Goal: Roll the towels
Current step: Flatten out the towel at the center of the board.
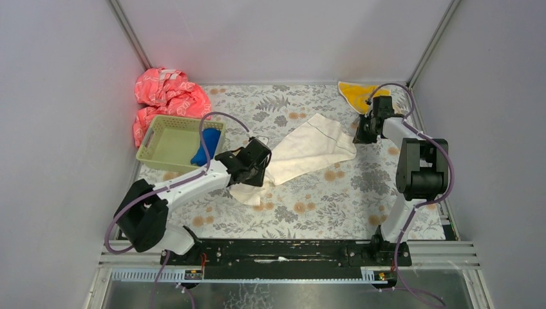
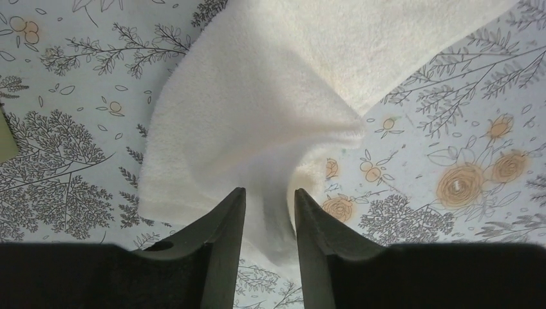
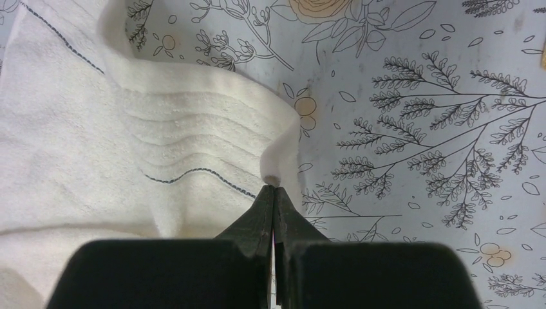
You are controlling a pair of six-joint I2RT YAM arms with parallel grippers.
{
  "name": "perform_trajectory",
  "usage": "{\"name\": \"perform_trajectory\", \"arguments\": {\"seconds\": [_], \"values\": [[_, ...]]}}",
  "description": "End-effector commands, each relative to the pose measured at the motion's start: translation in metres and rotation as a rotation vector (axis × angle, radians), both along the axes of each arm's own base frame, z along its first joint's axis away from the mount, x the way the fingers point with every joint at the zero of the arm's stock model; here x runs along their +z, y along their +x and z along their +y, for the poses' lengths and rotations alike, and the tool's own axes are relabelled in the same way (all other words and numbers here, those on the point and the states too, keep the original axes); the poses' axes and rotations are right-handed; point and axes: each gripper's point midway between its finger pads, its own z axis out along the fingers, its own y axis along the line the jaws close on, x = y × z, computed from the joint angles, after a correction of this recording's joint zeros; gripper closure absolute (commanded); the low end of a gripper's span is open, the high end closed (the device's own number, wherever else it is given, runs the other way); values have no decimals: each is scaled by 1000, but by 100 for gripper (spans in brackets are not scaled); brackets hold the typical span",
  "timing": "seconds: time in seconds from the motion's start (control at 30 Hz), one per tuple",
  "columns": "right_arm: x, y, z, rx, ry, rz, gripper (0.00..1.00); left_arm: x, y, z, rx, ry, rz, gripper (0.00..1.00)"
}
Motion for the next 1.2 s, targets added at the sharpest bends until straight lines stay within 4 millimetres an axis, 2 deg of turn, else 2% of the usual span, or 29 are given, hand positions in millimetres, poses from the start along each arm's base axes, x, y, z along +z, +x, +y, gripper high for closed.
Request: {"name": "perform_trajectory", "arguments": {"seconds": [0.0,0.27,0.37,0.43,0.5,0.57,0.77,0.87,1.17], "values": [[29,15,4,15,23,-96,100,9,13,-5,-1,-6,-30,65],[31,13,7,22,35,-103,100,3,19,-3,33,28,-25,61],[30,13,8,23,42,-104,100,5,15,-3,37,50,-17,53],[30,13,8,23,48,-105,100,13,9,-9,43,78,-50,49],[31,12,9,22,51,-108,100,21,-1,-23,42,93,-95,42],[32,12,10,19,54,-115,100,22,-9,-31,75,123,-136,38],[33,12,12,19,72,-121,100,13,-17,-29,170,343,-302,37],[35,11,13,21,76,-128,100,7,-17,-26,211,435,-364,39],[35,10,13,23,73,-127,100,-8,-25,-8,310,472,-408,48]]}}
